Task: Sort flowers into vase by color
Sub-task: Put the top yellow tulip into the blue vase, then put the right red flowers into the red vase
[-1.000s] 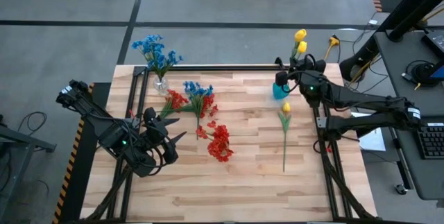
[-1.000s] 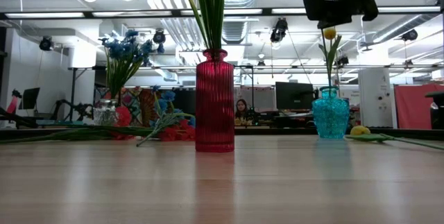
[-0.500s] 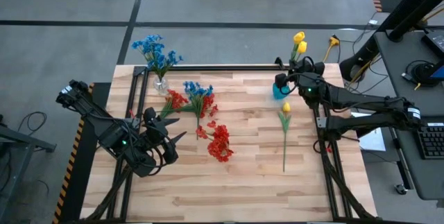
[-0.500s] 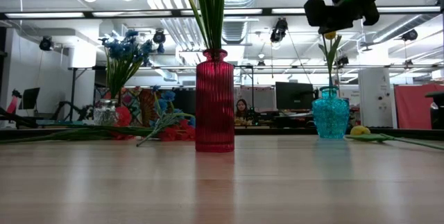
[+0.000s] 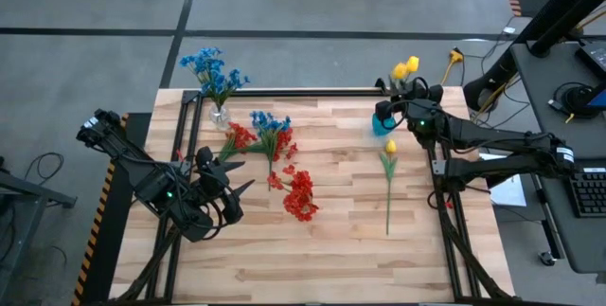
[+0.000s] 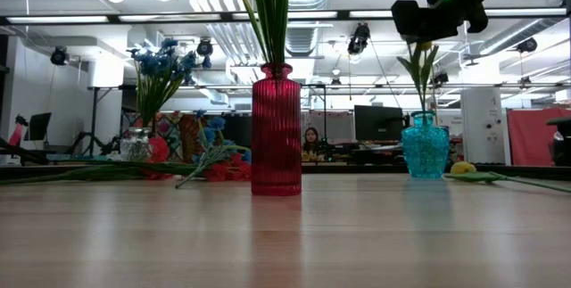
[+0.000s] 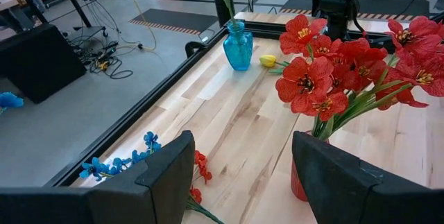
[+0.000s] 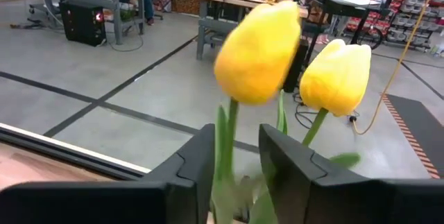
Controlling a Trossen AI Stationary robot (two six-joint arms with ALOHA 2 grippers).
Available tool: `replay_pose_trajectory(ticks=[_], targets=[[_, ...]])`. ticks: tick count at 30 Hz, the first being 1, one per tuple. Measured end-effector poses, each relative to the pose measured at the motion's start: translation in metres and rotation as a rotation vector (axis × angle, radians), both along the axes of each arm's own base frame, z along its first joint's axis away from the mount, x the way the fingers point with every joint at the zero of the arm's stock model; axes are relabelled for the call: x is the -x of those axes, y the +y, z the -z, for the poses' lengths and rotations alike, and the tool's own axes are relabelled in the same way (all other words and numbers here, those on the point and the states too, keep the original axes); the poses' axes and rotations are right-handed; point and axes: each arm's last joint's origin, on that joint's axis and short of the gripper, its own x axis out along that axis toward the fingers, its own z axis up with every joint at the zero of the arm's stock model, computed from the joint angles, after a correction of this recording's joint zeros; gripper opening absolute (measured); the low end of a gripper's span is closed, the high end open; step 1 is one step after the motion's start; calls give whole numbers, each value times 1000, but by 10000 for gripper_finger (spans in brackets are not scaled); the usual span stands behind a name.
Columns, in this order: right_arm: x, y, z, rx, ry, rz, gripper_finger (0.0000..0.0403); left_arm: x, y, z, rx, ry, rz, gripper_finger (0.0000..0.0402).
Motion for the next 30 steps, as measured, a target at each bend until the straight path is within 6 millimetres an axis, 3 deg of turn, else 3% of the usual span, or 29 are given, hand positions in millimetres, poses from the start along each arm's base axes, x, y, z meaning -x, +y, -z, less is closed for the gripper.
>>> replay_pose_trajectory(ticks=[11,16,30], targets=[[7,4,-1,-13,7,-5,177,0,0,0,0,0,0,225],[12,10,-11,-27,-22,-24,200,0,0,0,8,-6,-4,225],[12,31,-45,-46,-52,-159,208,-15,-14,20,121,22,-33,225]])
